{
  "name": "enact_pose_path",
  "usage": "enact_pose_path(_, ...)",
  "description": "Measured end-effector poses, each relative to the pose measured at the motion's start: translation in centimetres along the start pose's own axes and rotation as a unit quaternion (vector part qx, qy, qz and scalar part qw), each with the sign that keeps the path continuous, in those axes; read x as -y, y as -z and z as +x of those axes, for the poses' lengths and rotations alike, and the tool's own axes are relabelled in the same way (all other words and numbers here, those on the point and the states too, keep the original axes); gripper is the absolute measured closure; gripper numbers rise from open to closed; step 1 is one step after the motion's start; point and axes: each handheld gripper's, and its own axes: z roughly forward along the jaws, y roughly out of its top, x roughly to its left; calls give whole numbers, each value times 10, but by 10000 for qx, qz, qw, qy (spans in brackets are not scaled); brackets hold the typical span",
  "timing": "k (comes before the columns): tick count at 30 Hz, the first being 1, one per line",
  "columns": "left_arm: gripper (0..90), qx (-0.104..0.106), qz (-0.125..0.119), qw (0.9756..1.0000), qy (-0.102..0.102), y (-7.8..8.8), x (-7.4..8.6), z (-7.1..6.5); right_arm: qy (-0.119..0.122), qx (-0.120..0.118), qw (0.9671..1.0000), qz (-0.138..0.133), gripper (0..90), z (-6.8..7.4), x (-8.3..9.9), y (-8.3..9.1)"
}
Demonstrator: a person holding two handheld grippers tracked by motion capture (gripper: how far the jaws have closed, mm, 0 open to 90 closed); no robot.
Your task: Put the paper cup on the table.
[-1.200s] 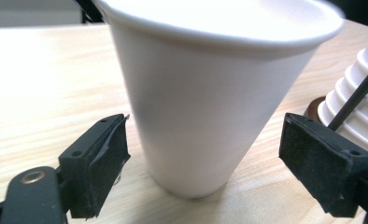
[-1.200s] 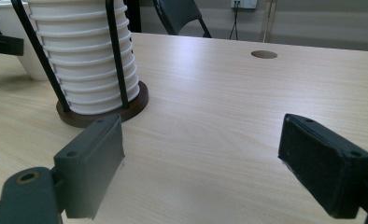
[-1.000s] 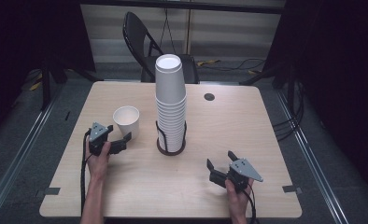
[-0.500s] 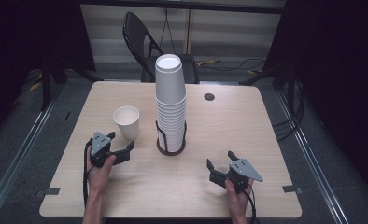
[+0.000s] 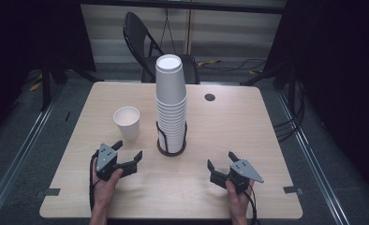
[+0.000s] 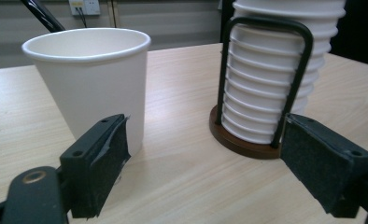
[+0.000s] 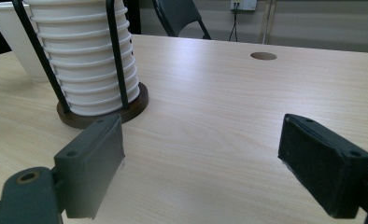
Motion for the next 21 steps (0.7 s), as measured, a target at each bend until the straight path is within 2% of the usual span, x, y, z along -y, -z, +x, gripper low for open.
enact_pose_path(2,155,78,5,10000,46,1,2,-5,24,7,10000,-7,138,0,0,0)
enact_pose_path(3,155,52,26,10000,33,3,3,-7,50,11,10000,-6,138,1,0,0)
enact_pose_path(8,154,153,-29,9996,247,7,6,-17,91,-10,10000,8,137,2,0,0)
enact_pose_path(10,154,168,-29,9997,190,7,7,-21,67,-12,10000,-8,137,1,0,0)
enact_pose_path(12,154,236,-86,9994,232,9,10,-26,39,-1,10000,-45,137,1,0,1)
enact_pose_path(14,154,246,-118,9995,144,10,13,-31,18,-13,10000,-54,137,0,0,1)
enact_pose_path(17,154,118,-160,9998,-64,10,20,-36,30,-17,10000,-25,137,1,0,1)
enact_pose_path(19,154,216,-124,9996,105,8,24,-36,37,-10,10000,-24,137,1,0,1)
enact_pose_path(20,156,222,-155,9996,121,8,24,-36,27,-9,10000,-25,137,1,0,1)
enact_pose_path(21,153,149,-144,9998,37,8,24,-37,27,-7,10000,-12,137,0,0,1)
